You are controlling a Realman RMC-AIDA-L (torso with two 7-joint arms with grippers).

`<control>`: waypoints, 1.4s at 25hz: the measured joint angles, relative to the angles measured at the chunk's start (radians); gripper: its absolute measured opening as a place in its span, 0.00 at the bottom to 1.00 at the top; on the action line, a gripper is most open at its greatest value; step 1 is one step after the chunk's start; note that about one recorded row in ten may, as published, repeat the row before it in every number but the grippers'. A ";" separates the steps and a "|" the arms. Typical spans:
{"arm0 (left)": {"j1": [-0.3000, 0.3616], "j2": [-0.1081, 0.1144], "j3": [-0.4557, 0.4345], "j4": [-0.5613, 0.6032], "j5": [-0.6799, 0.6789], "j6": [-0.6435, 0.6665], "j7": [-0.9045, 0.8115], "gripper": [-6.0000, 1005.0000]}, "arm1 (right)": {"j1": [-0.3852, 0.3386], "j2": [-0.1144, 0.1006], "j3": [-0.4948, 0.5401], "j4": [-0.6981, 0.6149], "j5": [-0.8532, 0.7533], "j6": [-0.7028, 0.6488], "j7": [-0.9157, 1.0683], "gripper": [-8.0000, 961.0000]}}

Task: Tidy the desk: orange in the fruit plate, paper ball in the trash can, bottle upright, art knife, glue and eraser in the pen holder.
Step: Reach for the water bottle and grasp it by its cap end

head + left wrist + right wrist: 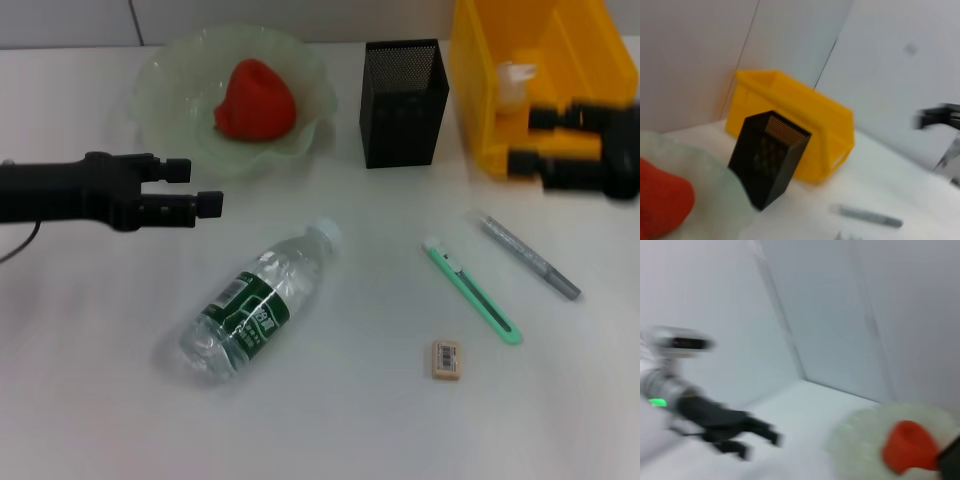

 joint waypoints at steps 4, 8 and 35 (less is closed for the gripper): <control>-0.092 -0.043 0.133 0.245 0.163 -0.031 -0.363 0.84 | -0.021 -0.038 0.083 0.411 0.047 -0.136 -0.339 0.81; -0.169 -0.041 0.309 0.293 0.233 -0.101 -0.585 0.84 | -0.020 -0.062 0.086 0.614 0.033 -0.131 -0.521 0.81; -0.338 -0.056 0.889 0.102 0.445 -0.514 -0.978 0.78 | -0.015 -0.016 0.075 0.753 -0.020 0.087 -0.638 0.81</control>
